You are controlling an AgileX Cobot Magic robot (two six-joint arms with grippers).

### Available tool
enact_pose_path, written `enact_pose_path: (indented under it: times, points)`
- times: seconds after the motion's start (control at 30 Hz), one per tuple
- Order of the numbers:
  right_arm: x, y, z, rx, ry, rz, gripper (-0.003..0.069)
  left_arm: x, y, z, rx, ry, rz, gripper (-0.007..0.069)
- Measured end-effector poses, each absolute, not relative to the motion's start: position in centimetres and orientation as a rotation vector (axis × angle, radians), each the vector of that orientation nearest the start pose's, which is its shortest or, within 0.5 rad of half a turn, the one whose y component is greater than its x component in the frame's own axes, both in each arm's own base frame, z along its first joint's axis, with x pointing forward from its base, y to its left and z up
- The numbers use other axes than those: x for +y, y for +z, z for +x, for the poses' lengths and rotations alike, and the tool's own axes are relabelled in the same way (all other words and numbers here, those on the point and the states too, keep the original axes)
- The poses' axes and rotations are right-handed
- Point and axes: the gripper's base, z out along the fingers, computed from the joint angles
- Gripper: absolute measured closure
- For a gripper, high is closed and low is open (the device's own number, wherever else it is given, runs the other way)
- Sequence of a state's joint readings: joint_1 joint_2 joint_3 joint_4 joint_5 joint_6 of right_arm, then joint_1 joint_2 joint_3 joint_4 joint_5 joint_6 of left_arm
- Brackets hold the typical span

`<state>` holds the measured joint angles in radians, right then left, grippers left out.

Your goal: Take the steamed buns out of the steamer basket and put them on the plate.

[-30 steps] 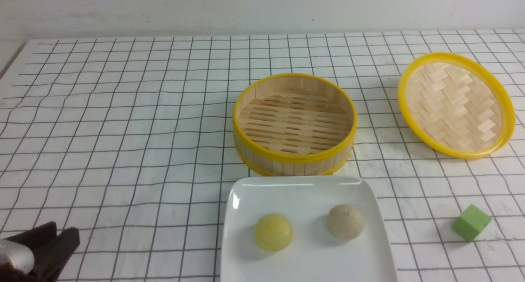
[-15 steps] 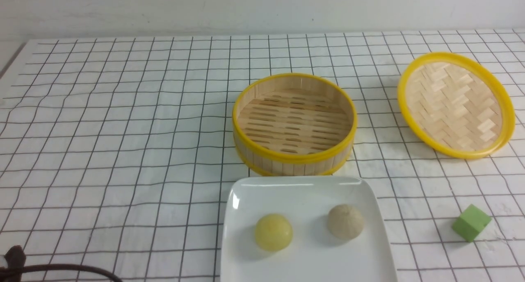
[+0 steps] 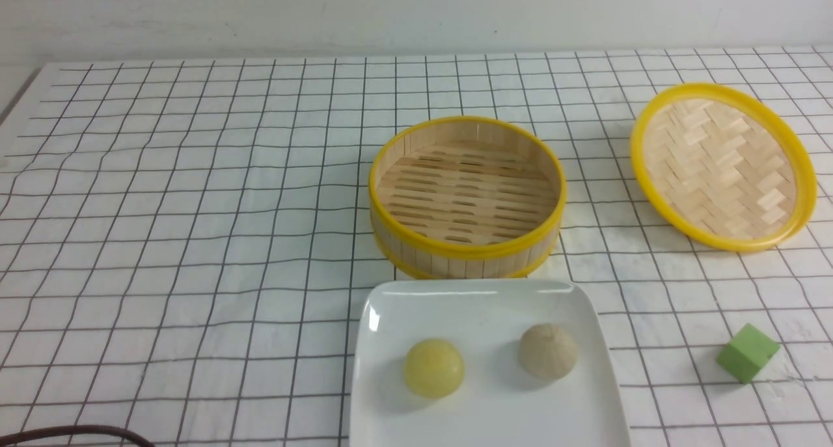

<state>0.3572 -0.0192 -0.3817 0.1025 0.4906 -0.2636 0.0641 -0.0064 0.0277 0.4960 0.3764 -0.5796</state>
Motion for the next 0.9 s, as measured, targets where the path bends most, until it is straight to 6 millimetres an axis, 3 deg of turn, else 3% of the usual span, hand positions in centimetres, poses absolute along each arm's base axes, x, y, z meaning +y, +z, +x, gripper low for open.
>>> enact_pose_path:
  times: [0.9]
  points:
    - [1.07, 29.31, 1.62, 1.509, 0.182, -0.449, 0.0419, 1.99, 17.23, 5.02, 1.854, 0.215, -0.187, 0.0384]
